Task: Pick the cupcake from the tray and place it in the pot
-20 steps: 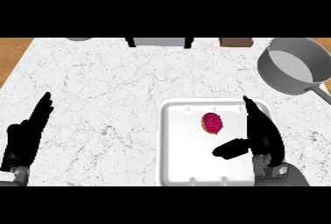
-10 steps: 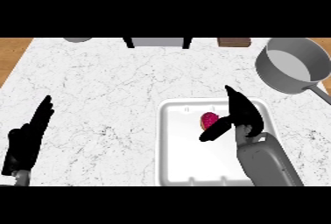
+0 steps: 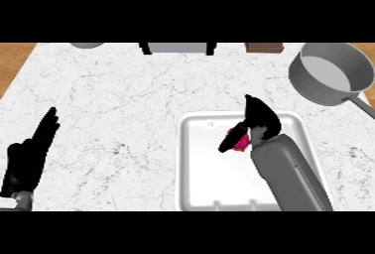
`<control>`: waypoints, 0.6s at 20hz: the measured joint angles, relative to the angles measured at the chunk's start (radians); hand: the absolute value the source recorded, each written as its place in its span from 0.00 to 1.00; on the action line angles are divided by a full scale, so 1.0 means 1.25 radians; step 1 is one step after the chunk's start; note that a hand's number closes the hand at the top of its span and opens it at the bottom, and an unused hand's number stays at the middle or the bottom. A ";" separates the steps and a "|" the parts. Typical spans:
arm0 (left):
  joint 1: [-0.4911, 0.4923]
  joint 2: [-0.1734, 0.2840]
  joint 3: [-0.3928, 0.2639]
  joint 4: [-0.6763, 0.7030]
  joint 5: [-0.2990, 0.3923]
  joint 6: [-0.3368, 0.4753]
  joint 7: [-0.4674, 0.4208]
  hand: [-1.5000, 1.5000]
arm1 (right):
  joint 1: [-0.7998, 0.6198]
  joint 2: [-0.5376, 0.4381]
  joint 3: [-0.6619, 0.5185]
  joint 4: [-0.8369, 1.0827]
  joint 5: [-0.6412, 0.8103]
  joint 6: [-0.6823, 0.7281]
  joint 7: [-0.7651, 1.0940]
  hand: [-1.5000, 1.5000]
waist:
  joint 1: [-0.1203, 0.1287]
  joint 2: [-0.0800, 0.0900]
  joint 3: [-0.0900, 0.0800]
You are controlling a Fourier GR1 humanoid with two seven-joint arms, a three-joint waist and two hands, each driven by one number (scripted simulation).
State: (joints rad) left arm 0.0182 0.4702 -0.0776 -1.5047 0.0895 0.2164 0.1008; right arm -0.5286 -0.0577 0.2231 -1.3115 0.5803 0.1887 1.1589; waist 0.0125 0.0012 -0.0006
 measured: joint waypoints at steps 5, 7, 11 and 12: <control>-0.010 -0.004 0.013 0.004 0.001 -0.011 0.012 0.50 | -0.013 0.011 -0.021 0.046 0.001 0.006 -0.004 0.00 | -0.005 -0.001 0.000; -0.004 -0.003 0.021 0.008 0.002 -0.019 0.003 0.50 | -0.015 0.022 -0.020 0.083 0.012 -0.001 -0.011 0.00 | -0.003 -0.001 0.000; 0.009 -0.004 0.029 -0.009 -0.002 -0.028 0.006 0.50 | -0.022 0.028 -0.024 0.123 0.026 -0.005 -0.020 0.00 | -0.003 -0.001 0.000; 0.011 -0.004 0.033 -0.008 0.000 -0.034 0.004 0.50 | -0.016 0.027 -0.026 0.139 0.031 -0.006 -0.031 0.00 | -0.003 -0.001 0.000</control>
State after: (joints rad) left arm 0.0314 0.4647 -0.0367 -1.5145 0.0895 0.1733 0.1055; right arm -0.5482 -0.0237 0.1905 -1.1383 0.6187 0.1818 1.1197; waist 0.0083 -0.0001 -0.0003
